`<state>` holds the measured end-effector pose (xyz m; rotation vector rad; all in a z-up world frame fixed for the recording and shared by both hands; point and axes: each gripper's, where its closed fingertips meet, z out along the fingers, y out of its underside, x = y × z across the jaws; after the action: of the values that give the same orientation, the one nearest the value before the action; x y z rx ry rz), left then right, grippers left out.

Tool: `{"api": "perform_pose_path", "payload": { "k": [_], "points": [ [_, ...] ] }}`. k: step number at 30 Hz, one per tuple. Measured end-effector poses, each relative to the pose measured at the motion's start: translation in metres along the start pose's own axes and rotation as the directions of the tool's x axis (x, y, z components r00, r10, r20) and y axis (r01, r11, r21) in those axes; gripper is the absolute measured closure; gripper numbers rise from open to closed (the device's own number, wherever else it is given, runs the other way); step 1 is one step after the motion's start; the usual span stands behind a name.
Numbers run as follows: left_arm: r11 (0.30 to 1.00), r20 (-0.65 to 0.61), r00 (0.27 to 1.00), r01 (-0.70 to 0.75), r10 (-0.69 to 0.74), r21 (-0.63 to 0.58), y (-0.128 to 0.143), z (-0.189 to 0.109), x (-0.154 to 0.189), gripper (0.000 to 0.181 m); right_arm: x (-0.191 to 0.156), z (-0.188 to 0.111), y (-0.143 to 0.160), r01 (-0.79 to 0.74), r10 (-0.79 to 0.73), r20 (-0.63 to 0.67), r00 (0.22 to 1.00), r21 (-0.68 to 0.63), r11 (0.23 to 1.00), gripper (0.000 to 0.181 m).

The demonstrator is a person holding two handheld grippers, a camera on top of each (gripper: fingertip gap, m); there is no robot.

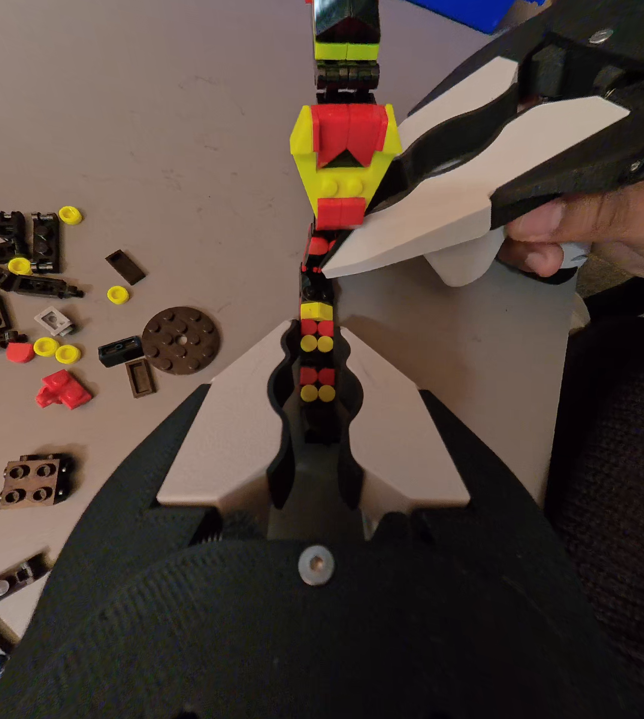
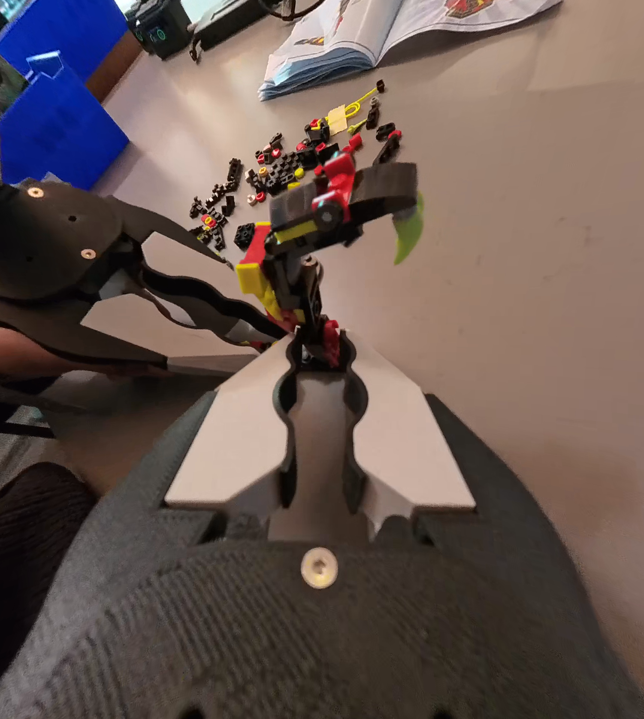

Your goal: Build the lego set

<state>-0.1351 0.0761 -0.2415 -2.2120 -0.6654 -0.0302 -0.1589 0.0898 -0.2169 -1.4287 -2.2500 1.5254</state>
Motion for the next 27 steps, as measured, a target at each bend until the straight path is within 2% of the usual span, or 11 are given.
{"api": "perform_pose_path", "payload": {
  "k": [7, 10, 12, 15, 20, 27],
  "points": [
    [1.0, 0.001, 1.0, 0.006, -0.006, 0.0, 0.0002, -0.0001, -0.0003, 0.166, 0.0054, -0.0036, 0.001, -0.176, 0.174, 0.065, 0.983, 0.016, 0.984, 0.167],
    [1.0, 0.0, 1.0, 0.007, -0.007, 0.002, -0.0005, -0.0002, 0.0001, 0.167, 0.0039, -0.0033, 0.0004, 0.009, -0.009, -0.039, 0.999, 0.005, 1.0, 0.169],
    [1.0, 0.002, 1.0, 0.008, -0.008, 0.0, -0.0001, -0.0002, -0.0002, 0.167, 0.0058, -0.0016, 0.0023, 0.06, -0.062, -0.082, 0.995, -0.02, 0.998, 0.168],
    [1.0, 0.005, 1.0, 0.009, -0.008, -0.002, -0.0005, -0.0001, -0.0004, 0.167, 0.0025, -0.0024, 0.0015, 0.004, -0.004, -0.022, 1.0, -0.014, 1.0, 0.156],
    [1.0, 0.005, 1.0, 0.023, -0.023, 0.001, -0.0015, -0.0002, -0.0008, 0.165, 0.0075, -0.0083, -0.0026, 0.043, -0.043, -0.055, 0.998, -0.006, 0.999, 0.147],
    [1.0, 0.005, 1.0, 0.024, -0.024, -0.001, -0.0019, -0.0009, -0.0009, 0.158, 0.005, -0.01, -0.0019, 0.072, -0.073, -0.048, 0.996, -0.017, 0.997, 0.156]
  ]
}}
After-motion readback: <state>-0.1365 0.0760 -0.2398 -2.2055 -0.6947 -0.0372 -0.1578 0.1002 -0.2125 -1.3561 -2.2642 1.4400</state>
